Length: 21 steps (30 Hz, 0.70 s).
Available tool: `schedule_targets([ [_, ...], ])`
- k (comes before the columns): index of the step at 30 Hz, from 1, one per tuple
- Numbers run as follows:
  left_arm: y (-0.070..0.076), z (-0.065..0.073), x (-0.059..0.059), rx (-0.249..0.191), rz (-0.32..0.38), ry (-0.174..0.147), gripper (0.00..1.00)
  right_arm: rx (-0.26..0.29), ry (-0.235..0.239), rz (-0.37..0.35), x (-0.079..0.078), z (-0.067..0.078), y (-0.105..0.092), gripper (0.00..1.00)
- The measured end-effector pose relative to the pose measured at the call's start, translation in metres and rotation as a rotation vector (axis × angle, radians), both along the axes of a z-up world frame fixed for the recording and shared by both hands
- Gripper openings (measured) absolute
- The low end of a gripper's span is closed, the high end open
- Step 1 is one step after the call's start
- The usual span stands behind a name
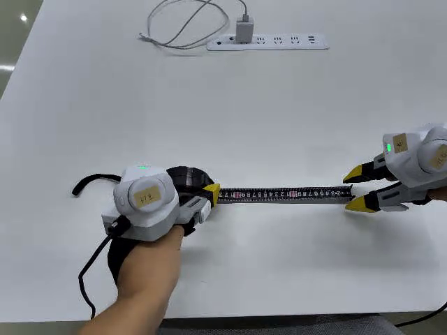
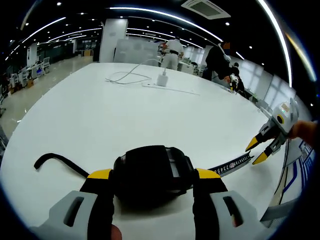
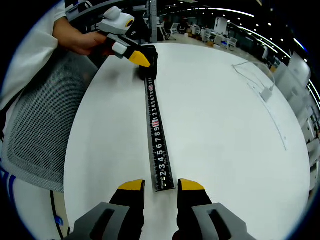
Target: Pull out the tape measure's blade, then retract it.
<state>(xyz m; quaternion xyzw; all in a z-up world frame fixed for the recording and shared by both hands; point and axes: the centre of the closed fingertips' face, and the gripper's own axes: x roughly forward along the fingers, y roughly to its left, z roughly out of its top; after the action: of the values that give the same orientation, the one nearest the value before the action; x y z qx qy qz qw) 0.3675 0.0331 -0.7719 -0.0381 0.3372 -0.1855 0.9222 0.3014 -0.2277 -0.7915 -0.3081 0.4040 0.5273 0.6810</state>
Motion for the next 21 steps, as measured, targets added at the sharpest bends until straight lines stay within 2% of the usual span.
schedule_targets([
  [11,-0.0001,-0.0003,-0.0002,0.009,0.003,0.002,0.6,-0.014,-0.012,0.041,0.0035,-0.0047,-0.0003,0.12],
  [21,0.0001,-0.0009,-0.0005,0.018,-0.006,0.011,0.59,-0.015,-0.017,0.054,0.0042,-0.0059,-0.0001,0.11],
])
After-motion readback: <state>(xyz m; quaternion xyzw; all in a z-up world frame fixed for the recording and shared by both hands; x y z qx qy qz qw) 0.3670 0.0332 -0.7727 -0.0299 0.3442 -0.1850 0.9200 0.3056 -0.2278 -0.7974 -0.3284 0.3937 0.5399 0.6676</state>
